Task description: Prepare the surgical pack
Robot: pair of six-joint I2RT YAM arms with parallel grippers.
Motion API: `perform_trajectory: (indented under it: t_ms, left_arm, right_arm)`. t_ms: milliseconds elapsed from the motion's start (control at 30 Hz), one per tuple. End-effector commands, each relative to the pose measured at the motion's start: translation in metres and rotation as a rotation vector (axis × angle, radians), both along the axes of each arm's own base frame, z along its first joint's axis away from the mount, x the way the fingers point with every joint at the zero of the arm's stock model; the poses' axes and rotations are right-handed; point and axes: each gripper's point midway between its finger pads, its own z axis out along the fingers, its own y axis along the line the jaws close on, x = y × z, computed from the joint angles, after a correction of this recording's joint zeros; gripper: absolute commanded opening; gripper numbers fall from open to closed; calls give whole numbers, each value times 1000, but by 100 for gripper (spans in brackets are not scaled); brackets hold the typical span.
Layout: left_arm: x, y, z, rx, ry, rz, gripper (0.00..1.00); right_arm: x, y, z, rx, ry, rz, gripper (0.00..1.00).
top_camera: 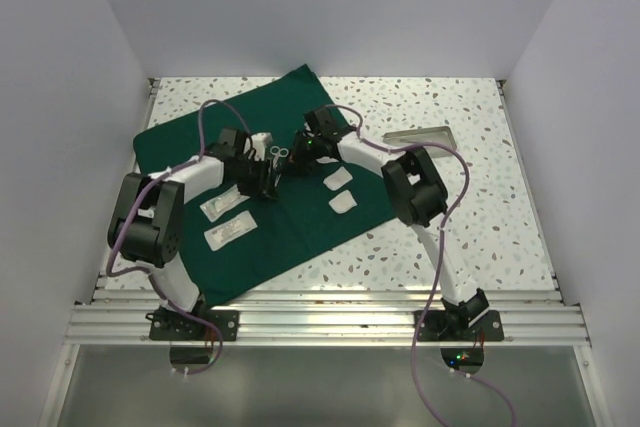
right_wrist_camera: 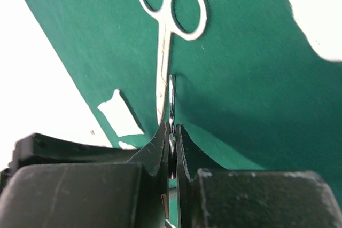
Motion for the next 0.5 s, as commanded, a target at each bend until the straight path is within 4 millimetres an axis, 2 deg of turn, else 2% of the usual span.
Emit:
perform_trajectory:
  t_ms: [0, 67, 100, 133, 167, 200, 233, 267, 300, 333, 367, 400, 433, 467]
  left_arm:
    - [21, 21, 42, 93, -112, 66, 49]
    - [33, 33, 54, 145, -163, 119, 52]
    - [37, 37, 60, 163, -182, 139, 53]
    - [44, 43, 65, 193, -206, 168, 54]
    - [47, 45, 67, 205, -215, 178, 55]
    - [50, 48, 67, 219, -215, 186, 55]
    - [54, 49, 68, 227, -223, 194, 56]
    - [56, 49, 66, 228, -220, 195, 55]
    - [57, 48, 62, 231, -208, 195, 56]
    - [59, 47, 62, 227, -207, 196, 56]
    - [61, 46, 61, 225, -207, 196, 56]
    - [61, 47, 58, 227, -201, 198, 56]
    - [62, 46, 58, 227, -201, 201, 56]
    - [63, 46, 58, 226, -204, 202, 57]
  right_arm:
    - [15, -6, 68, 59, -126, -43, 0]
    - [27, -24, 81, 55, -151, -101, 0]
    - [27, -33, 87, 54, -154, -123, 0]
    - [41, -48, 96, 77, -173, -172, 0]
    - [42, -62, 87, 59, -158, -209, 0]
    - [47, -75, 104, 78, -184, -245, 0]
    - [64, -96, 112, 101, -203, -313, 0]
    - [70, -109, 115, 109, -210, -353, 0]
    - [73, -128, 108, 91, -203, -402, 0]
    - [87, -157, 121, 98, -229, -471, 0]
    - [89, -172, 118, 89, -230, -512, 0]
    - [103, -205, 120, 76, -245, -595, 0]
    - [106, -221, 130, 89, -257, -649, 0]
    - [108, -238, 123, 78, -254, -694, 0]
